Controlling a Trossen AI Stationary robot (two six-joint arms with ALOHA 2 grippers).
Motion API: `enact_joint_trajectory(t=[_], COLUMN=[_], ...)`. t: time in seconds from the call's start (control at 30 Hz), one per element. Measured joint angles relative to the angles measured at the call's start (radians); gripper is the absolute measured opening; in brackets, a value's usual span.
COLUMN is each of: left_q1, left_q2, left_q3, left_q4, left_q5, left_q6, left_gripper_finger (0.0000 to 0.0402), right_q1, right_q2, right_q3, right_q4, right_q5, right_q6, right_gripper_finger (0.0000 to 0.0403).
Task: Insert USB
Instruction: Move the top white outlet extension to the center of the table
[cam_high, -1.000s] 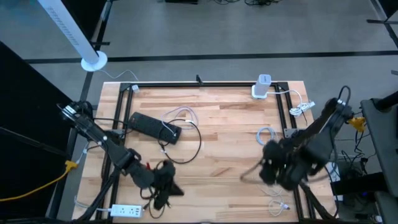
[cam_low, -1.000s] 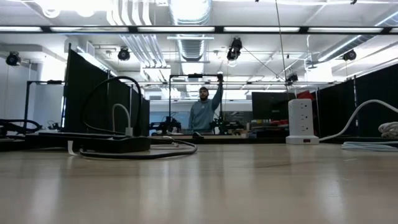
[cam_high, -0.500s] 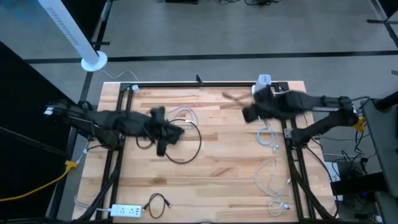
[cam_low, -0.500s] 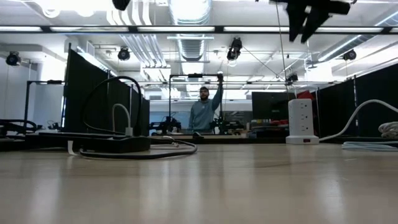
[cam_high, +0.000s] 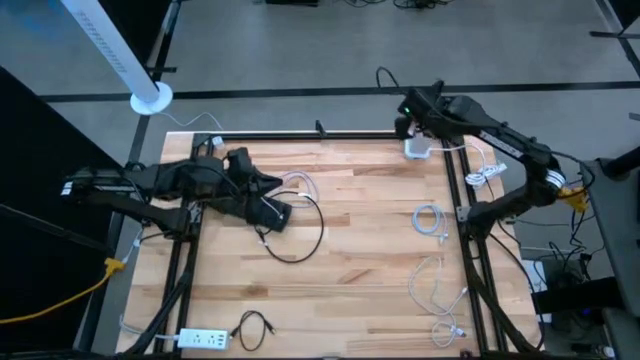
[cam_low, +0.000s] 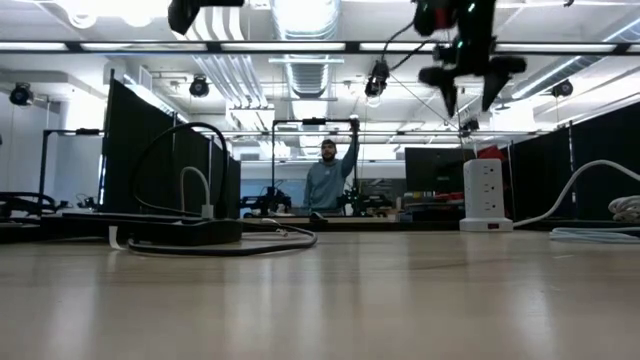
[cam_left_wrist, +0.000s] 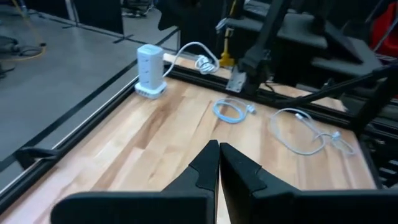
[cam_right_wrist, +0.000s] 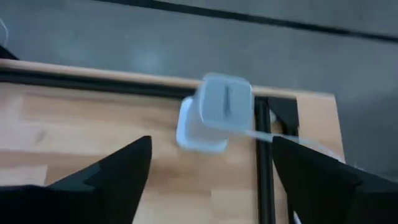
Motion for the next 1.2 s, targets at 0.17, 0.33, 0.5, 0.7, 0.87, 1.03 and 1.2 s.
enact_joint_trajectory(t=[0.17, 0.33, 0.5, 0.7, 0.87, 1.03, 1.2], left_q1=[0.061, 0.118, 0.194, 0.309, 0.365, 0.377, 0.377], left_q2=[0.01, -0.002, -0.015, -0.026, -0.026, -0.026, -0.031], left_q3=[0.0, 0.0, 0.0, 0.0, 0.0, 0.0, 0.0], left_q4=[-0.024, -0.039, -0.039, -0.044, -0.044, -0.051, -0.097], left_q5=[0.0, -0.001, -0.001, 0.0, 0.017, 0.031, 0.034], left_q6=[-0.009, 0.004, 0.027, 0.021, 0.041, 0.064, 0.066], left_gripper_finger=[0.0, 0.0, 0.0, 0.0, 0.0, 0.0, 0.0], right_q1=[-0.177, -0.285, -0.291, -0.305, -0.323, -0.322, -0.31], right_q2=[0.127, 0.236, 0.277, 0.301, 0.33, 0.35, 0.327], right_q3=[0.0, 0.0, 0.0, 0.0, 0.003, 0.004, 0.003], right_q4=[0.086, 0.052, 0.069, 0.067, 0.066, 0.064, 0.046], right_q5=[-0.168, -0.201, -0.198, -0.204, -0.244, -0.262, -0.309], right_q6=[-0.099, -0.147, -0.169, -0.142, -0.133, -0.154, -0.266], right_gripper_finger=[0.0341, 0.0337, 0.0333, 0.033, 0.0309, 0.0303, 0.0303])
